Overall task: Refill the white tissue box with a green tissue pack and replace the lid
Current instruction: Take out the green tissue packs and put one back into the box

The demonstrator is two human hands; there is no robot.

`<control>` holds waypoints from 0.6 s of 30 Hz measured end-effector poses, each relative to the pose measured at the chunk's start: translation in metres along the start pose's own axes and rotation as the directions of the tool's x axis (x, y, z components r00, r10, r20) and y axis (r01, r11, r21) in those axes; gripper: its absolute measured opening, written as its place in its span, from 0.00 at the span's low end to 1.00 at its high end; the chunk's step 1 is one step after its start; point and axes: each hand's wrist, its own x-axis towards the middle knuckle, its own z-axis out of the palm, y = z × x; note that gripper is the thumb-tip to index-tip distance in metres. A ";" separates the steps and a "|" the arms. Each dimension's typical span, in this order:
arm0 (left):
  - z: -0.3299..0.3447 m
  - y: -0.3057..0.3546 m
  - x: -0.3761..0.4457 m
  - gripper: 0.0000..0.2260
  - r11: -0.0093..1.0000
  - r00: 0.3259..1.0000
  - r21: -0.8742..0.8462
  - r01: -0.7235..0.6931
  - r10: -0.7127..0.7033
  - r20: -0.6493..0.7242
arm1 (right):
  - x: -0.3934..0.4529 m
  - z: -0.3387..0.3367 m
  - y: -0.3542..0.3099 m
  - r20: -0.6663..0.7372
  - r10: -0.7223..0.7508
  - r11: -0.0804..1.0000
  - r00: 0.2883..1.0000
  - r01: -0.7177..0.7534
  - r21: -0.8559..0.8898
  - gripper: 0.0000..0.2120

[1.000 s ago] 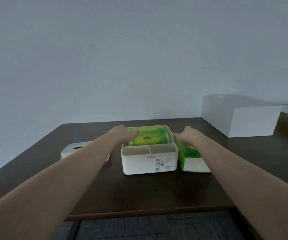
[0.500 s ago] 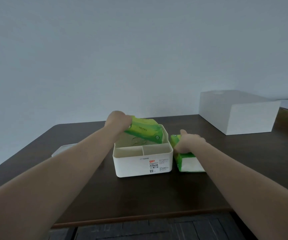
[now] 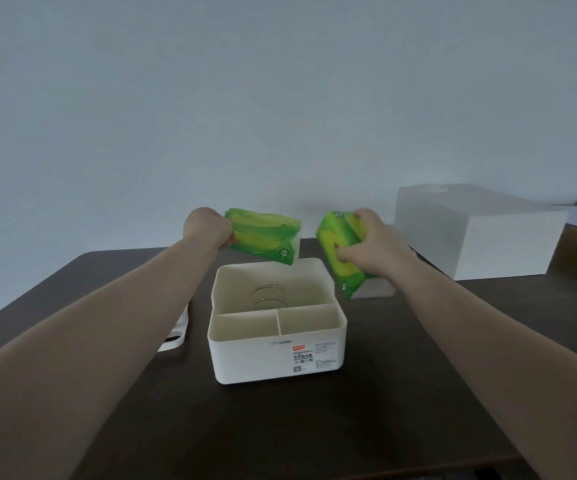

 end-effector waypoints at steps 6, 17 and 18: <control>0.003 -0.044 0.040 0.11 0.981 0.984 -0.086 0.175 -0.173 0.029 | 0.007 -0.006 -0.031 0.043 -0.418 0.908 0.908 0.418 -0.016 0.45; 0.008 -0.083 0.041 0.16 0.961 0.956 -0.043 0.272 -0.265 0.130 | -0.002 0.024 -0.063 0.534 -0.573 0.595 0.622 0.764 -0.251 0.42; 0.008 -0.085 0.041 0.15 0.960 0.950 -0.018 0.279 -0.273 0.149 | -0.004 0.025 -0.065 0.564 -0.564 0.559 0.604 0.781 -0.278 0.40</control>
